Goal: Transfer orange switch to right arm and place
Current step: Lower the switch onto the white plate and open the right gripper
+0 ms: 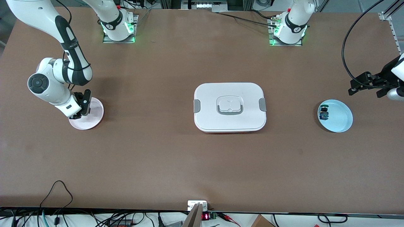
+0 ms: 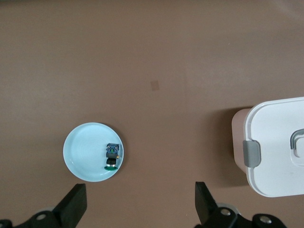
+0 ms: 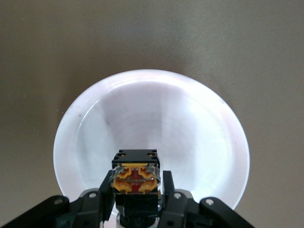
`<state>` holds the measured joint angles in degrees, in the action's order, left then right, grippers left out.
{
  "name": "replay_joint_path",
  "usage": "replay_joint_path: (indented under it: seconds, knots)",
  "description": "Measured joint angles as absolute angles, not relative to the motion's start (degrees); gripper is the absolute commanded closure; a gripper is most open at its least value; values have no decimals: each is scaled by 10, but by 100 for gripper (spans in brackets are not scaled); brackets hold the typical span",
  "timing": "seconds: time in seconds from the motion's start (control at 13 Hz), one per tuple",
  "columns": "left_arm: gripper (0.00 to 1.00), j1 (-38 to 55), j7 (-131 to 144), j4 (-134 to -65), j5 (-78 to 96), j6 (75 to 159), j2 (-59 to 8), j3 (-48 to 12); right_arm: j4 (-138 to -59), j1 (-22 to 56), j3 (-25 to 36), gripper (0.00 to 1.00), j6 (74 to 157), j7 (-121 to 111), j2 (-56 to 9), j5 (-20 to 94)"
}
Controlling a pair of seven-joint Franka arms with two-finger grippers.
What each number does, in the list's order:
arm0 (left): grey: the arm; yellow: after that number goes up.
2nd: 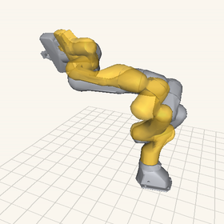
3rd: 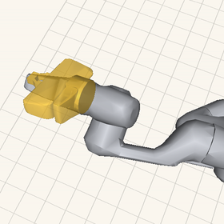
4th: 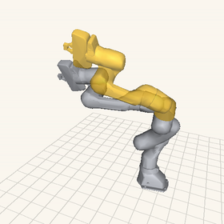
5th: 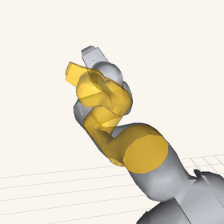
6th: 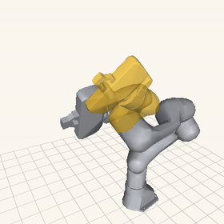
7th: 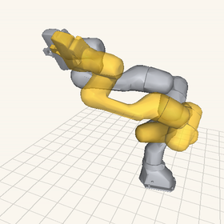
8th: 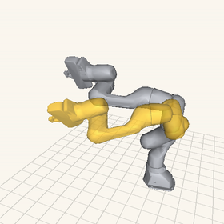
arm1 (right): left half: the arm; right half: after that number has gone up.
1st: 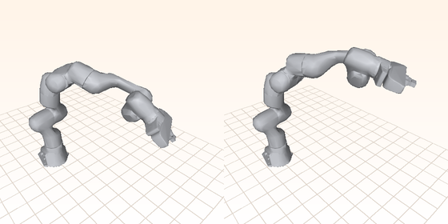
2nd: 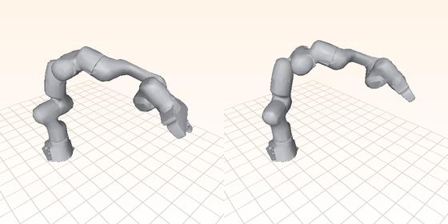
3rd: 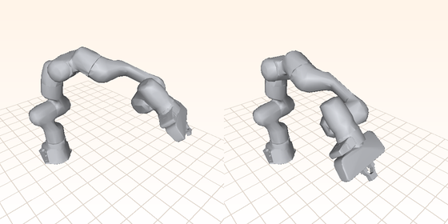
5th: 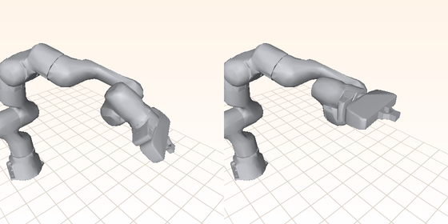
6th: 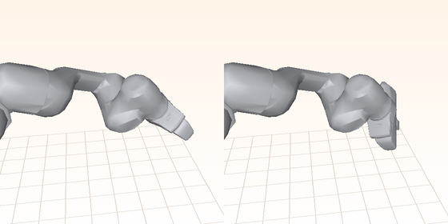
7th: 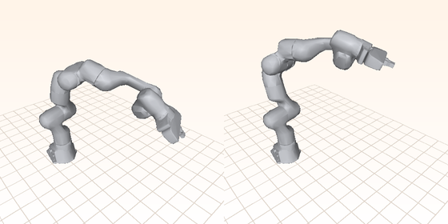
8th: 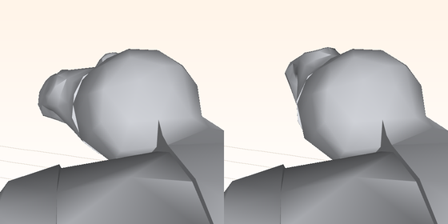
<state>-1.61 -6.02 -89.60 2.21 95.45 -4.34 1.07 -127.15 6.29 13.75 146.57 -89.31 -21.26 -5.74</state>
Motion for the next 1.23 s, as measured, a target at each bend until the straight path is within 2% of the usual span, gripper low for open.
replay_joint_path:
  seconds: [0.46,0.54,0.62,0.93,1.23]
  knots:
    - [0,-18,-60,-890,7,953,-53,17,-1278,61,135,94,1500,-893,-237,-57]
    - [0,-22,-60,-882,5,953,-53,17,-1278,60,133,78,1501,-893,-239,-57]
    - [0,-29,-60,-876,4,953,-53,18,-1278,58,129,1,1502,-893,-240,-57]
    - [0,-37,-61,-873,4,953,-55,16,-1278,52,111,0,1497,-896,-237,0]
    - [0,-36,-61,-873,3,953,-61,14,-1262,52,104,0,1431,-901,-183,44]
